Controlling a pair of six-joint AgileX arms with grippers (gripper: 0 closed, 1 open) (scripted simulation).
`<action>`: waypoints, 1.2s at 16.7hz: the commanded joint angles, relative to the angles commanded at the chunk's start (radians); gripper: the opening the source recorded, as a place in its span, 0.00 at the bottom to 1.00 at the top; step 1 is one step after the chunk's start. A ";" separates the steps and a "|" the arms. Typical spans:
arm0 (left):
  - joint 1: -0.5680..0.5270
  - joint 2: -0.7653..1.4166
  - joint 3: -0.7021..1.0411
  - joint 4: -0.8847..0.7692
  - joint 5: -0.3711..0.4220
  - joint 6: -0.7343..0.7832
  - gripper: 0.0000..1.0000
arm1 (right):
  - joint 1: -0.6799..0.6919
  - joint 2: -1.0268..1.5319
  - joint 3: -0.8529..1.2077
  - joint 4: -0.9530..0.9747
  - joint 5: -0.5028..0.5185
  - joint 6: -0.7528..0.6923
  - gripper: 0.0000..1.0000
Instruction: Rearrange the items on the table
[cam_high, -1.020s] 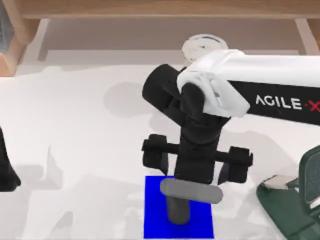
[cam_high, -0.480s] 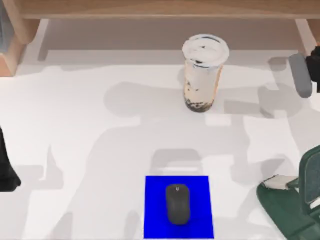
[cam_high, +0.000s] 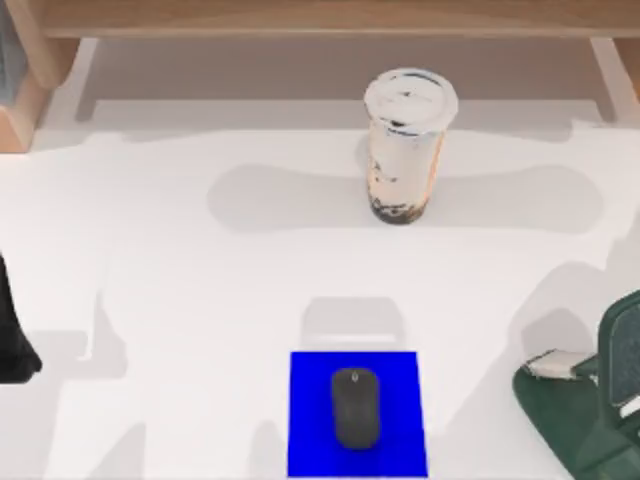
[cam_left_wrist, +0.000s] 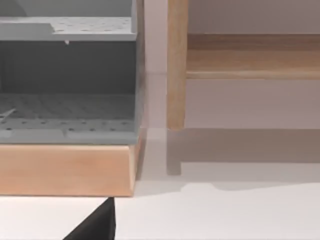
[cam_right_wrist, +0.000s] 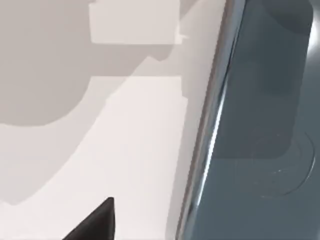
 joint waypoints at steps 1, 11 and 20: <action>0.000 0.000 0.000 0.000 0.000 0.000 1.00 | -0.030 0.011 0.005 0.010 -0.007 0.036 1.00; 0.000 0.000 0.000 0.000 0.000 0.000 1.00 | -0.063 0.044 -0.027 0.063 -0.015 0.083 1.00; 0.000 0.000 0.000 0.000 0.000 0.000 1.00 | -0.060 0.116 -0.137 0.261 -0.015 0.087 1.00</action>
